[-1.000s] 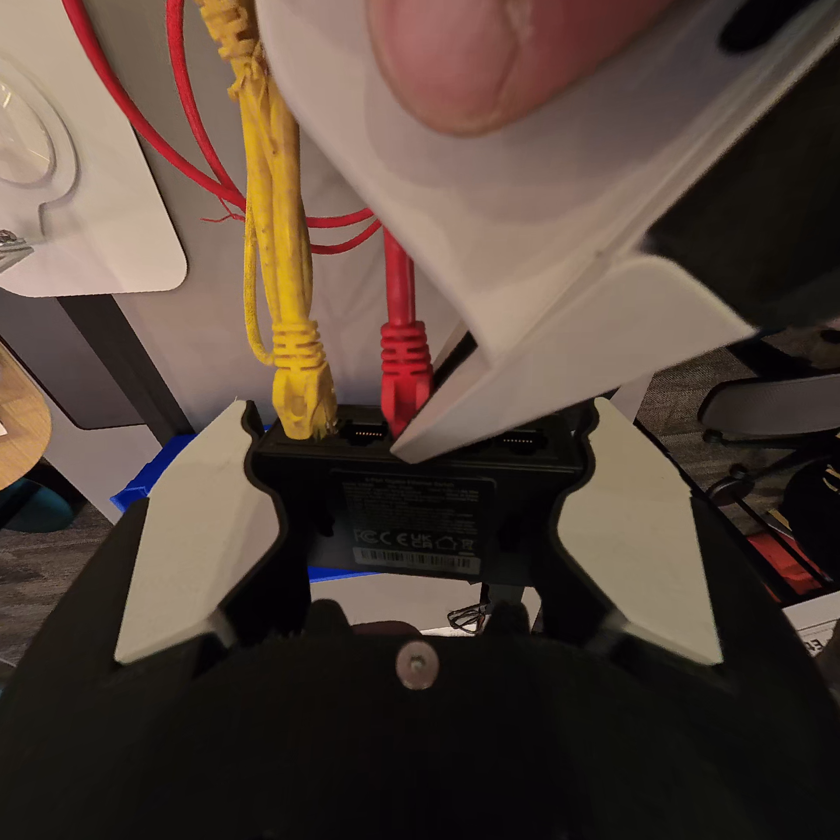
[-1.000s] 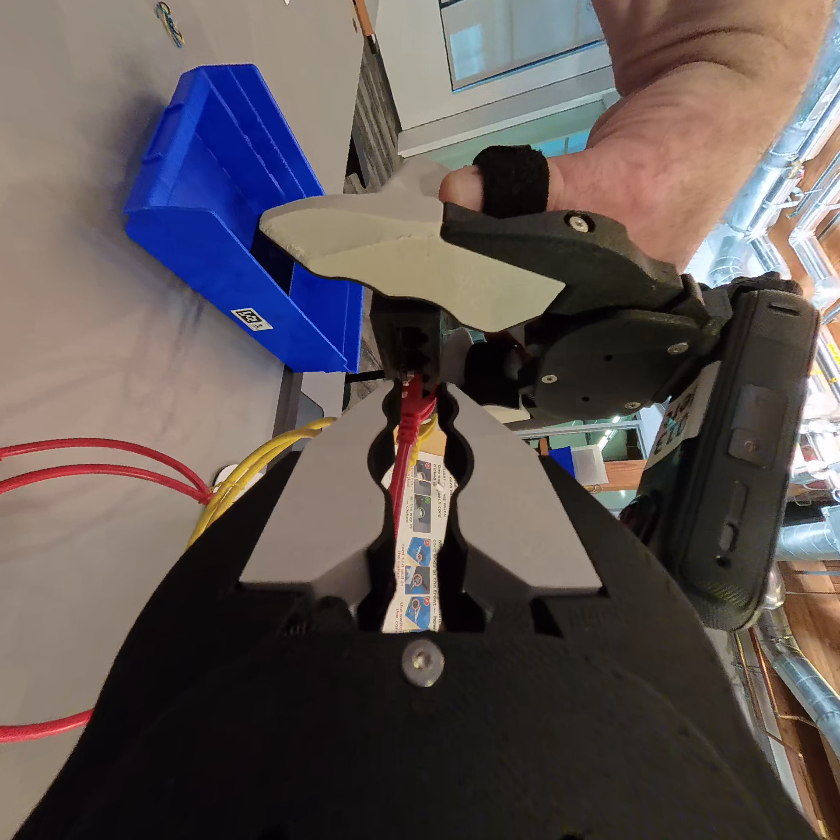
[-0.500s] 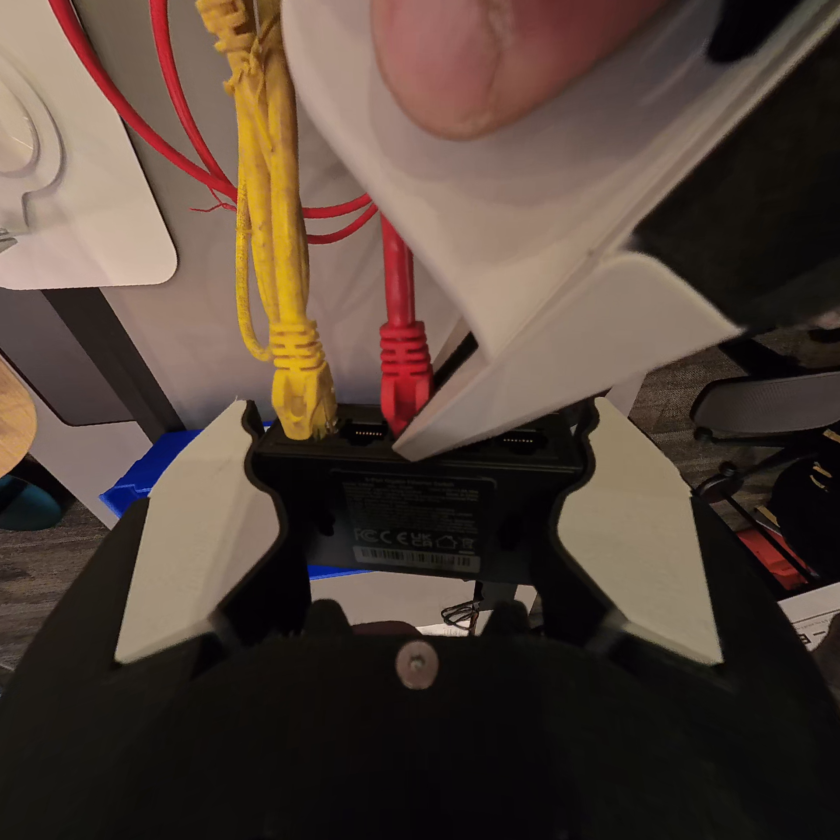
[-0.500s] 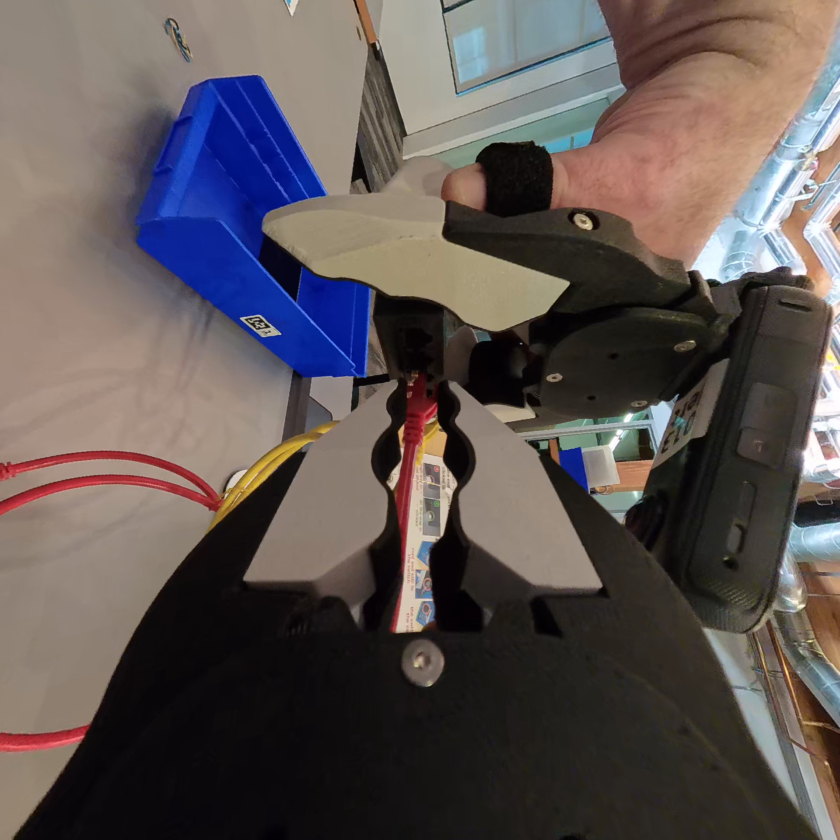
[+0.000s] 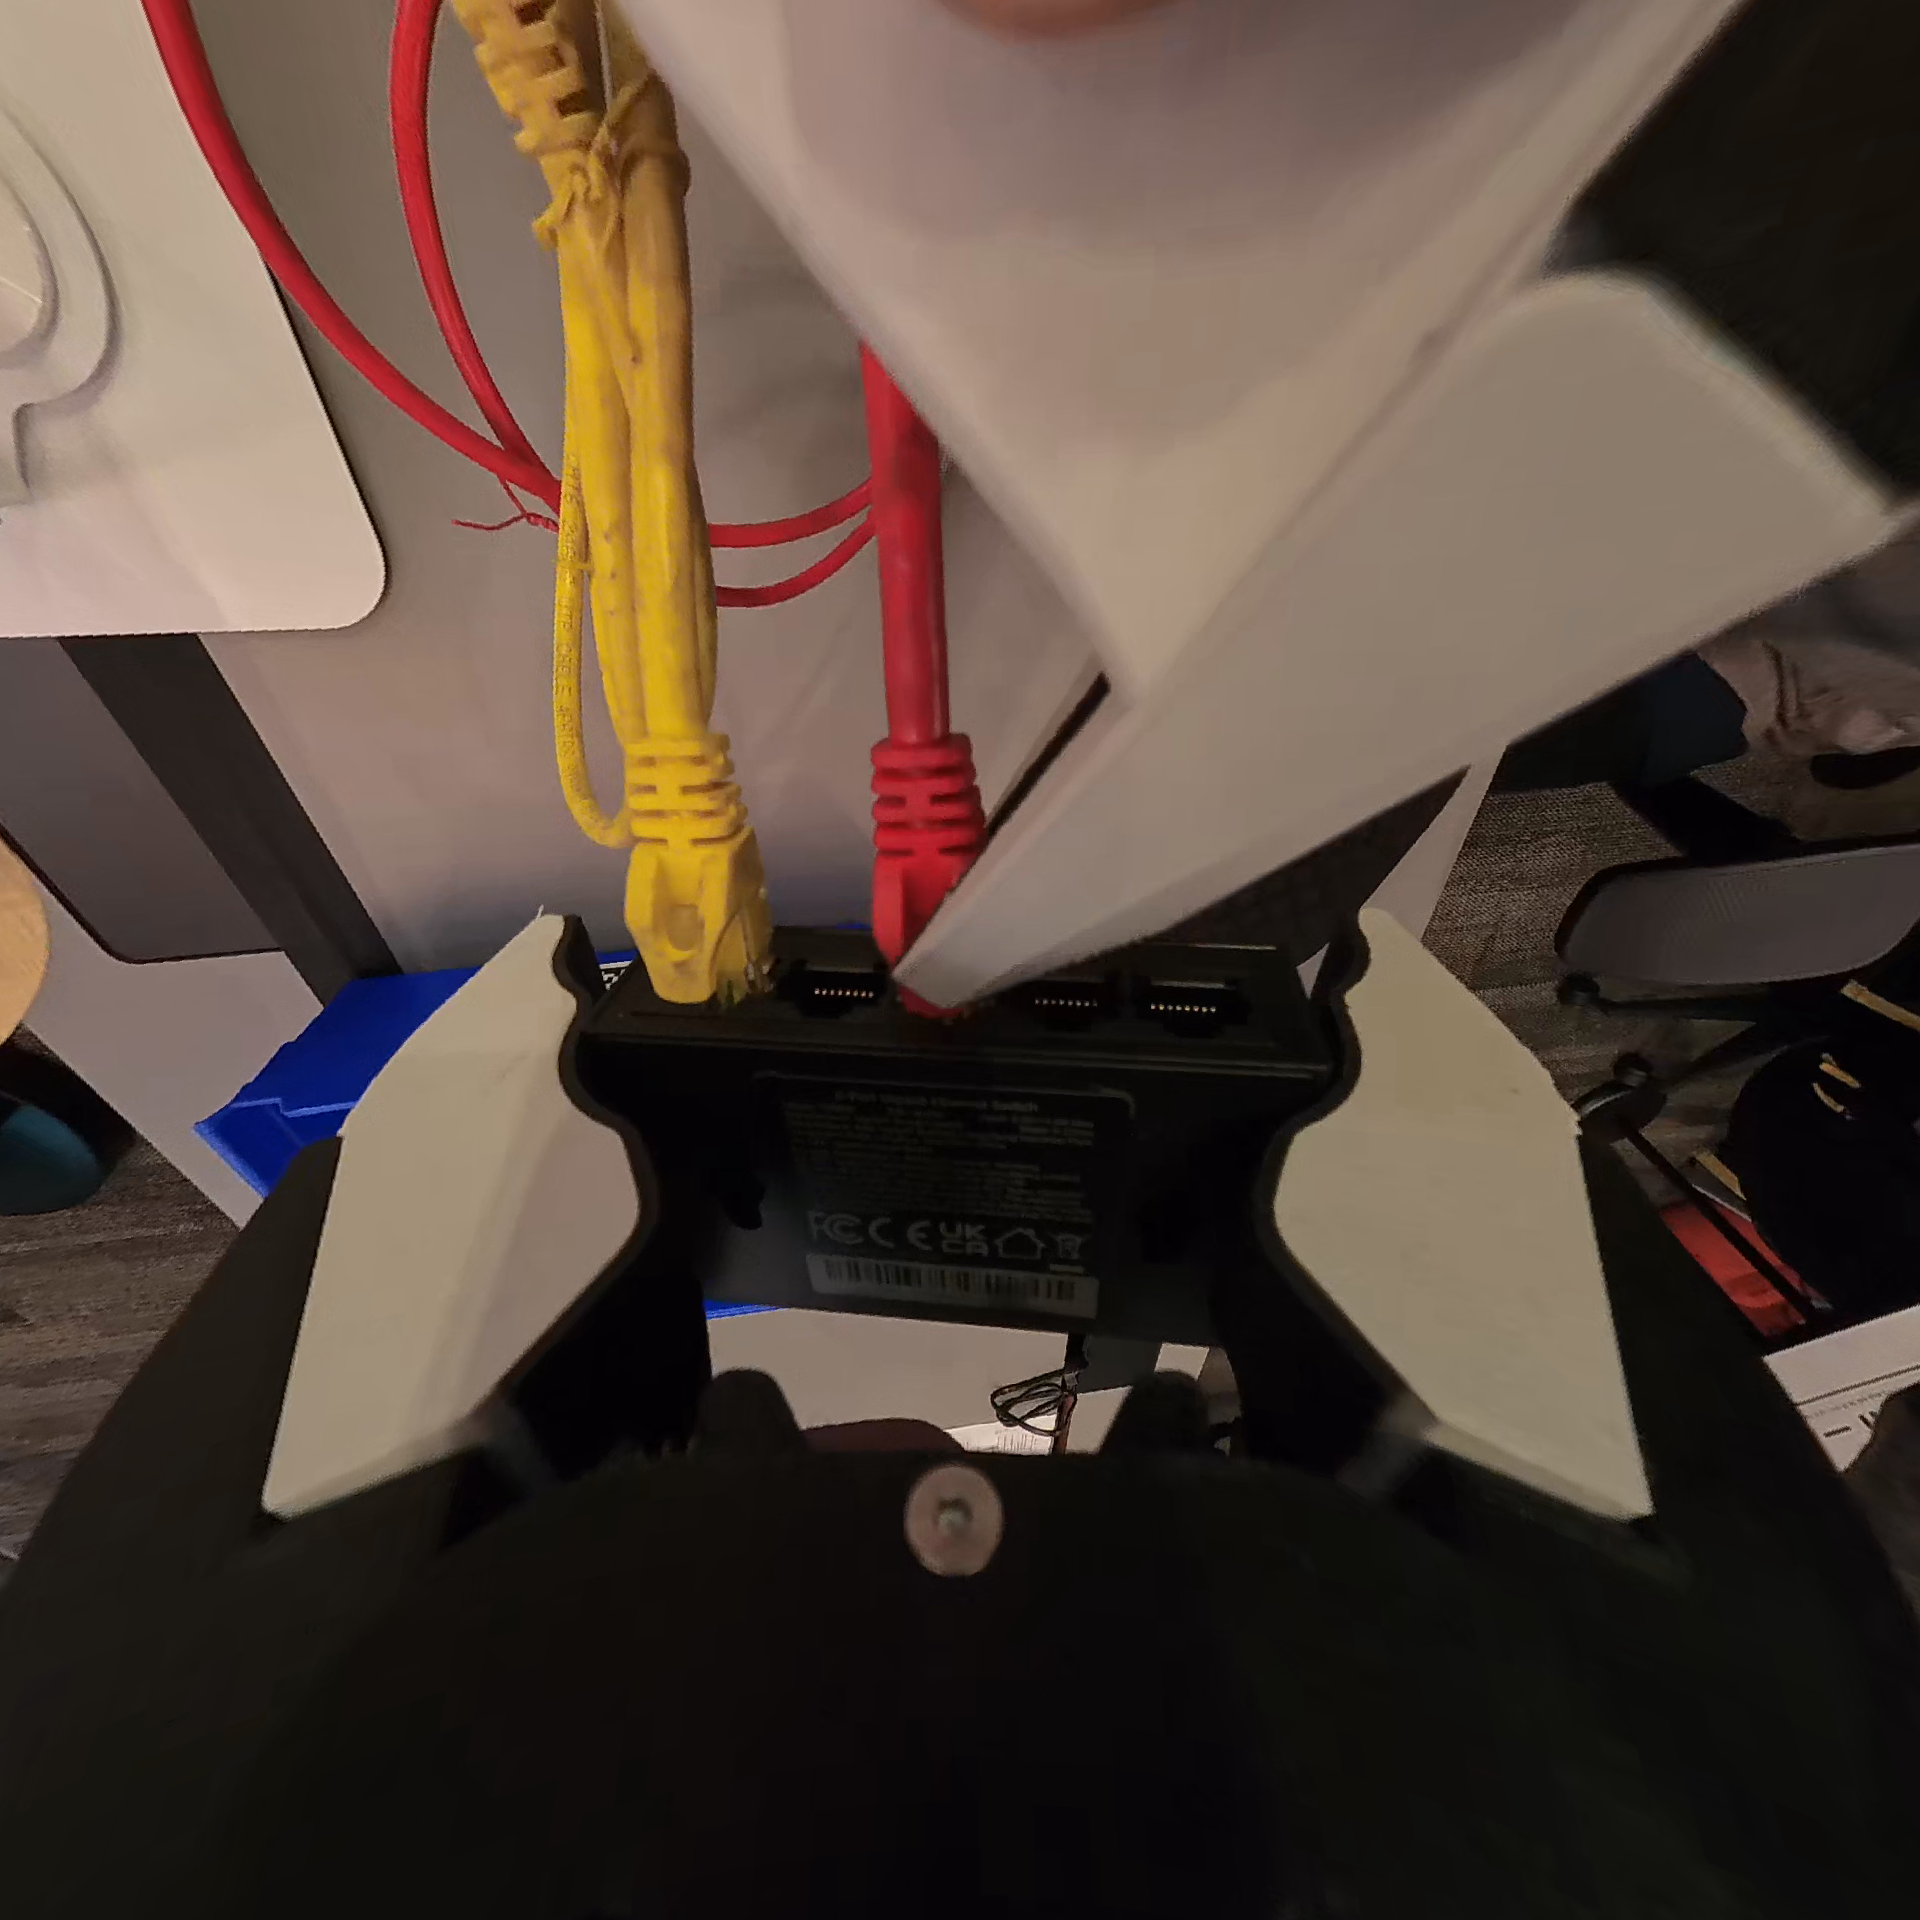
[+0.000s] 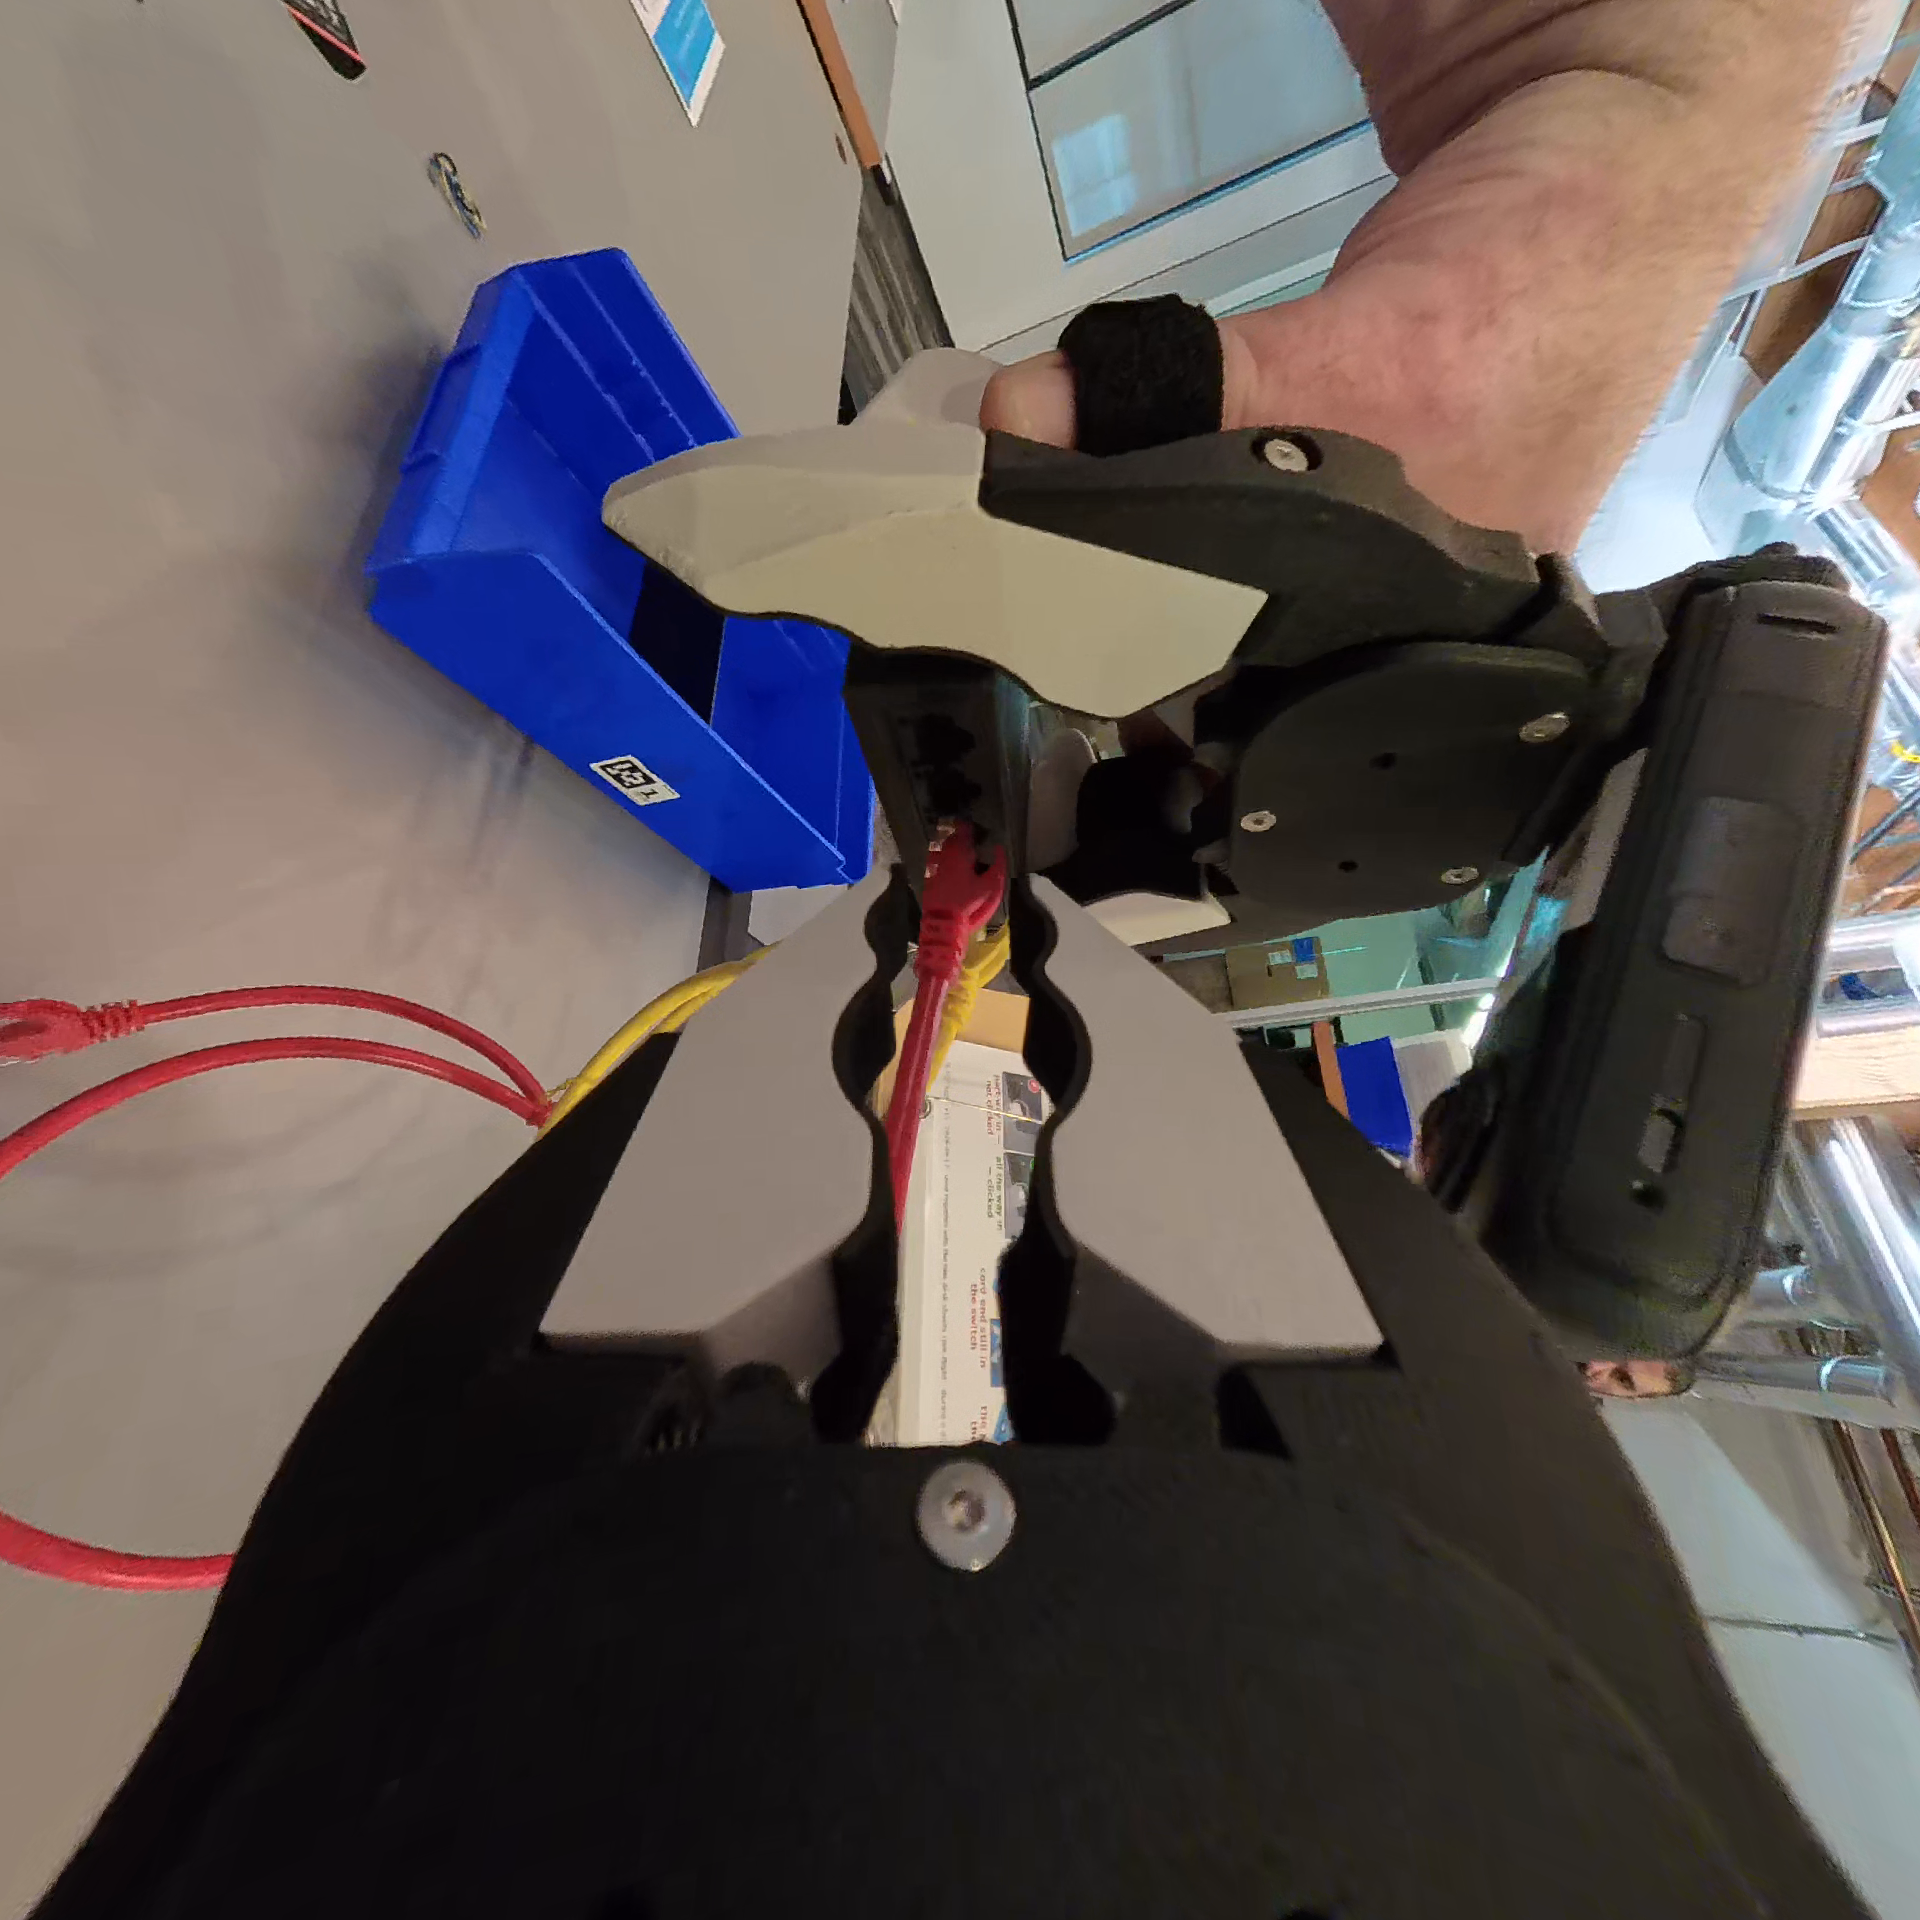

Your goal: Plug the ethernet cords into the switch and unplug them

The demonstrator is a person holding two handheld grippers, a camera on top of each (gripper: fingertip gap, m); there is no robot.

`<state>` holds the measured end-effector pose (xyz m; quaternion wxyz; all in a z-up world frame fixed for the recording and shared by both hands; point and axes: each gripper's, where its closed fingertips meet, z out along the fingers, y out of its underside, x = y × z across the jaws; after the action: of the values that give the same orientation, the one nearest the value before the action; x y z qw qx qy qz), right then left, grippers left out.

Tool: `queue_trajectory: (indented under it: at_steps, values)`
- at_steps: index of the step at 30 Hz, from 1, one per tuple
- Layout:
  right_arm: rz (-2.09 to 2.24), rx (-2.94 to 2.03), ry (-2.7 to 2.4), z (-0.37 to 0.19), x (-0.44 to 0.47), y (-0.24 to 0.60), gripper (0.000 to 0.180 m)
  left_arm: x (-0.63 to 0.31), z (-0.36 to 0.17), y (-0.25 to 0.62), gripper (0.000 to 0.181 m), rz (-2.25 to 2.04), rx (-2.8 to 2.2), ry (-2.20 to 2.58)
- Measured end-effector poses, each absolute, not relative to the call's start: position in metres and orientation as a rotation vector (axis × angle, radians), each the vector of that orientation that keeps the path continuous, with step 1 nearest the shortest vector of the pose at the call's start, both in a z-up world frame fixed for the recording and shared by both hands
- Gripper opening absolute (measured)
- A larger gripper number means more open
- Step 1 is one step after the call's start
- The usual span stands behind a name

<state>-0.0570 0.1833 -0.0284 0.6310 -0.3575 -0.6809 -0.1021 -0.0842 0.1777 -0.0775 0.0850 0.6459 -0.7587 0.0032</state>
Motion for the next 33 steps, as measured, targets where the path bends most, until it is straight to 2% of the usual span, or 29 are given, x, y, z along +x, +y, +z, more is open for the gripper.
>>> queue_trajectory:
  at_steps: [7, 21, 30, 33]
  values:
    - [-0.267, -0.811, -1.56, -0.0307, -0.0595, 0.186, 0.019, -0.0832, -0.0781, 0.1775, 0.127, 0.006, 1.92, -2.258]
    - [-0.366, -0.82, -1.59, -0.0355, -0.0558, 0.1886, 0.011, -0.0795, -0.0837, 0.1782, 0.127, 0.015, 1.892, -2.275]
    - [-0.268, -0.833, -1.611, -0.0368, -0.0548, 0.1867, 0.019, -0.0779, -0.084, 0.1787, 0.127, 0.018, 1.898, -2.264]
    - [-0.276, -0.836, -1.607, -0.0333, -0.0515, 0.1855, 0.016, -0.0749, -0.0823, 0.1784, 0.127, 0.02, 1.896, -2.265]
